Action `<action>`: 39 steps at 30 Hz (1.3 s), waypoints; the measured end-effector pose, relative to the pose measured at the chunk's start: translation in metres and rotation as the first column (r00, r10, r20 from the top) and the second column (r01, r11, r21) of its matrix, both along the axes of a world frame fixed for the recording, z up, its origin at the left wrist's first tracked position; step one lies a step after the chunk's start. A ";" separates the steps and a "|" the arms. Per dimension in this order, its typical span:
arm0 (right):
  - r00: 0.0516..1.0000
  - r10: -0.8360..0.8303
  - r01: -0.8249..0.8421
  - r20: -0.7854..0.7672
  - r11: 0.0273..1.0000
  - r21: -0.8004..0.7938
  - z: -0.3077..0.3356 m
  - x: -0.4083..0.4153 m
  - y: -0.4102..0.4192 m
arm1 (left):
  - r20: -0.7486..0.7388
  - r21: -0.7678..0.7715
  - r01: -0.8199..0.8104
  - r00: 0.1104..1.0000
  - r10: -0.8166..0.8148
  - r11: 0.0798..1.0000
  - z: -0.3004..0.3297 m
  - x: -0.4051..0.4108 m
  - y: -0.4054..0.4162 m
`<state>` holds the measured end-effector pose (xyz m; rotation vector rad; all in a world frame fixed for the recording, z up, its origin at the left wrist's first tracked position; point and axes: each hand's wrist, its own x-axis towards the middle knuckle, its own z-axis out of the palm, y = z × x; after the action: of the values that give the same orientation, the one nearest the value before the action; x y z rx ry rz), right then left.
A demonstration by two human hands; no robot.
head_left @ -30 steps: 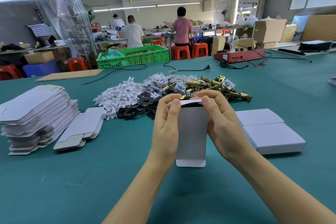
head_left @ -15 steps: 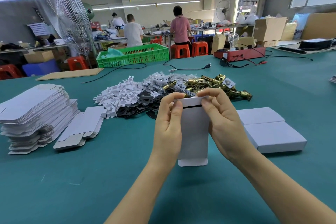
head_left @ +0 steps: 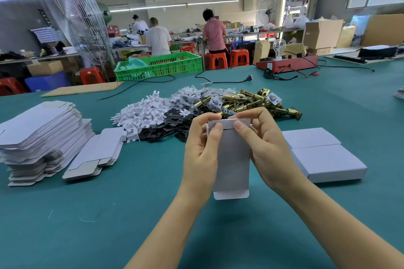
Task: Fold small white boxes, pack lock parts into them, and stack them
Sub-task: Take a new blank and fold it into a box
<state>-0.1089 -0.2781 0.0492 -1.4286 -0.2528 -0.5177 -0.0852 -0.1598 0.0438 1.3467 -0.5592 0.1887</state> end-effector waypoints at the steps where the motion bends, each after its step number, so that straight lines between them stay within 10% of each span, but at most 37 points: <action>1: 1.000 0.004 -0.004 0.003 1.000 0.004 0.000 0.000 0.000 | 0.000 -0.001 0.001 1.000 -0.001 1.000 0.000 0.000 0.000; 39: 0.983 0.163 -0.128 -0.087 0.940 0.317 0.011 -0.002 -0.008 | -0.025 -0.063 0.074 0.997 -0.076 0.995 0.002 0.004 0.004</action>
<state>-0.1111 -0.2858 0.0600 -1.1171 -0.1761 -0.3369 -0.0807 -0.1558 0.0461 1.2645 -0.5756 0.1250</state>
